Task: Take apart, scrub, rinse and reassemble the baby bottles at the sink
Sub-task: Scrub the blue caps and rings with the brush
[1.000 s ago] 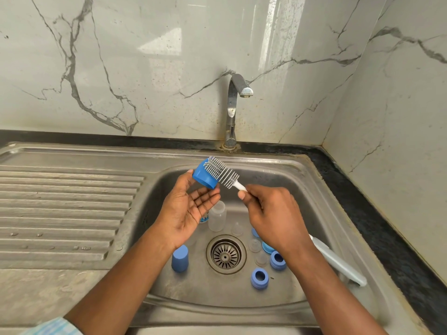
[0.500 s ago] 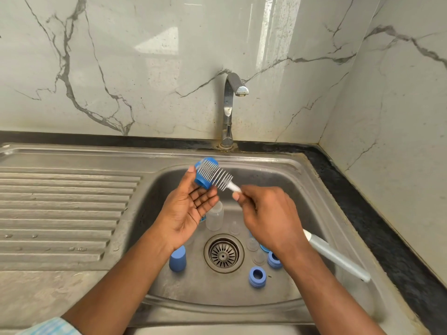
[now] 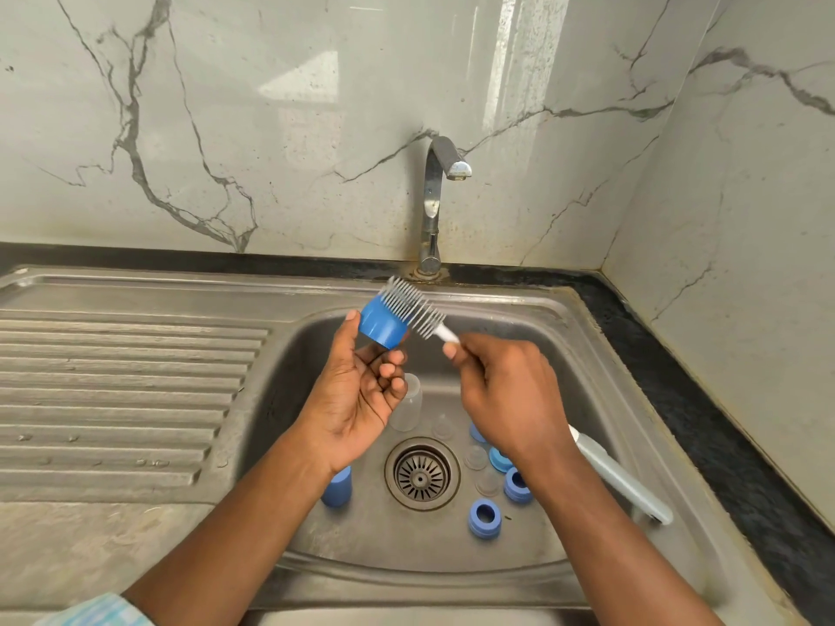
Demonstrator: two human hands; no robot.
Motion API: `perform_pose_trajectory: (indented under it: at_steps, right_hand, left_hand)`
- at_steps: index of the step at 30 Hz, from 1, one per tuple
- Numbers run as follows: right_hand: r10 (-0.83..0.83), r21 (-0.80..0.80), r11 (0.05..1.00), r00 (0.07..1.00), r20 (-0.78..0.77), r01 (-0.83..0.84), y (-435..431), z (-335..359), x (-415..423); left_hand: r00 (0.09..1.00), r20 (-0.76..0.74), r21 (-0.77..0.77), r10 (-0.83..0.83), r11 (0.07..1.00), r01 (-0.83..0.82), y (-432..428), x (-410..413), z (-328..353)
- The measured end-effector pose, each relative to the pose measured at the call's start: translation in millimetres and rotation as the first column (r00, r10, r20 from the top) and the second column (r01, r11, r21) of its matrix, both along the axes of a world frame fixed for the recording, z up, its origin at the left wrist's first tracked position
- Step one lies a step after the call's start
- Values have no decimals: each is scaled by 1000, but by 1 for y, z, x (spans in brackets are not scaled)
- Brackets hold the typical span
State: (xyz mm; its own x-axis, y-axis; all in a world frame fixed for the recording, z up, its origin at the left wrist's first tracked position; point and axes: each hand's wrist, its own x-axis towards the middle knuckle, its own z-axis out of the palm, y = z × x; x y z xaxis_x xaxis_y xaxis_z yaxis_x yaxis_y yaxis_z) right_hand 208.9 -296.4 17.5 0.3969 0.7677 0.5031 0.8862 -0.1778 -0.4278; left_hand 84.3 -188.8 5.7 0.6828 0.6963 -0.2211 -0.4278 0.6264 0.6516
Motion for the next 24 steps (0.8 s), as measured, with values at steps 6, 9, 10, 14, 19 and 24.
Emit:
perform_pose_trajectory:
  at_steps: [6, 9, 10, 14, 19, 24]
  right_hand:
    - [121, -43, 992, 993, -6, -121, -7, 0, 1]
    - [71, -24, 997, 997, 9, -70, -4, -1, -1]
    - [22, 3, 1000, 1000, -5, -22, -3, 1, 1]
    - [-82, 76, 993, 994, -76, 88, -9, 4, 17]
    - [74, -65, 995, 991, -115, -81, -14, 2, 15]
    - [-6, -70, 998, 993, -118, -2, -6, 1, 16]
  left_hand:
    - [999, 44, -1, 15, 1000, -15, 1, 0, -1]
    - [999, 53, -2, 0, 1000, 0, 2, 0, -2]
    - [999, 46, 13, -16, 1000, 16, 2, 0, -2]
    - [997, -82, 289, 7, 957, 17, 5, 0, -3]
    - [988, -67, 382, 143, 918, -107, 16, -4, -14]
    - [989, -99, 569, 112, 821, -36, 16, -6, -20]
